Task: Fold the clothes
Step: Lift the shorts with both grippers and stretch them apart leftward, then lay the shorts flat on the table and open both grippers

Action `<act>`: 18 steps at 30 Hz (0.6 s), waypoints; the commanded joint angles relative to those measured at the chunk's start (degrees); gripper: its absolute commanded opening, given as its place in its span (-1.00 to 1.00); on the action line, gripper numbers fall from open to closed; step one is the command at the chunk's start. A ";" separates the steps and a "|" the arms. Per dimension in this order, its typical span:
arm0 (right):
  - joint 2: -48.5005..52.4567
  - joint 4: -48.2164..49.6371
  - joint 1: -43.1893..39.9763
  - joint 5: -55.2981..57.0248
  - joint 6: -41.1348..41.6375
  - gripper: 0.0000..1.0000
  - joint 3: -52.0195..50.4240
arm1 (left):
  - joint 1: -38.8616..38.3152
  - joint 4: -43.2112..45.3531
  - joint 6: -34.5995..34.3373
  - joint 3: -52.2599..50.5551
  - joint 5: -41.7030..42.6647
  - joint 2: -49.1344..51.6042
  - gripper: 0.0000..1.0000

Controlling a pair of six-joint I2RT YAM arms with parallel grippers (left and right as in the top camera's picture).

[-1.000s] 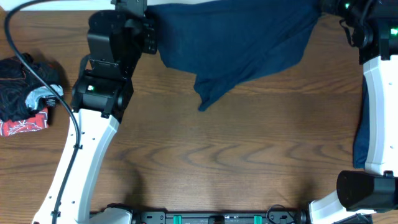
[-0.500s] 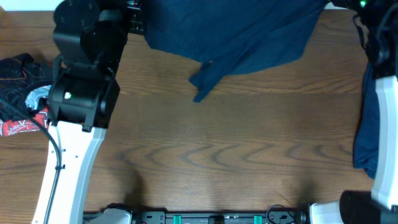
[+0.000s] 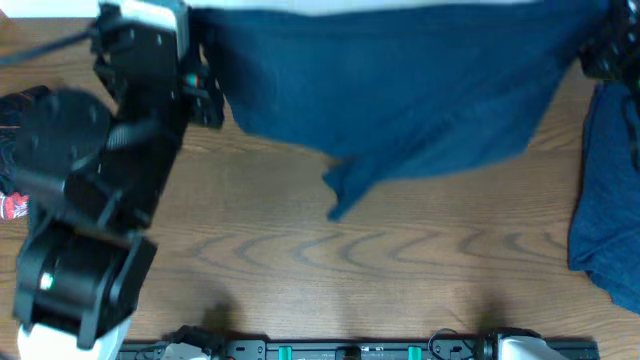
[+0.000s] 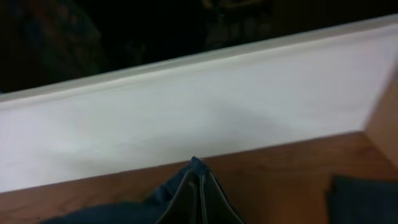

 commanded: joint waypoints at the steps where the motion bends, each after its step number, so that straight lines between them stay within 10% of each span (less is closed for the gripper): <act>1: -4.00 -2.23 -0.31 7.17 0.52 -0.97 0.50 | -3.52 -2.82 0.13 1.36 -1.57 -3.04 -0.88; 18: -11.45 -21.00 -0.33 10.80 12.55 -0.97 0.35 | -10.27 -18.29 -0.79 1.33 -3.78 -10.43 -0.88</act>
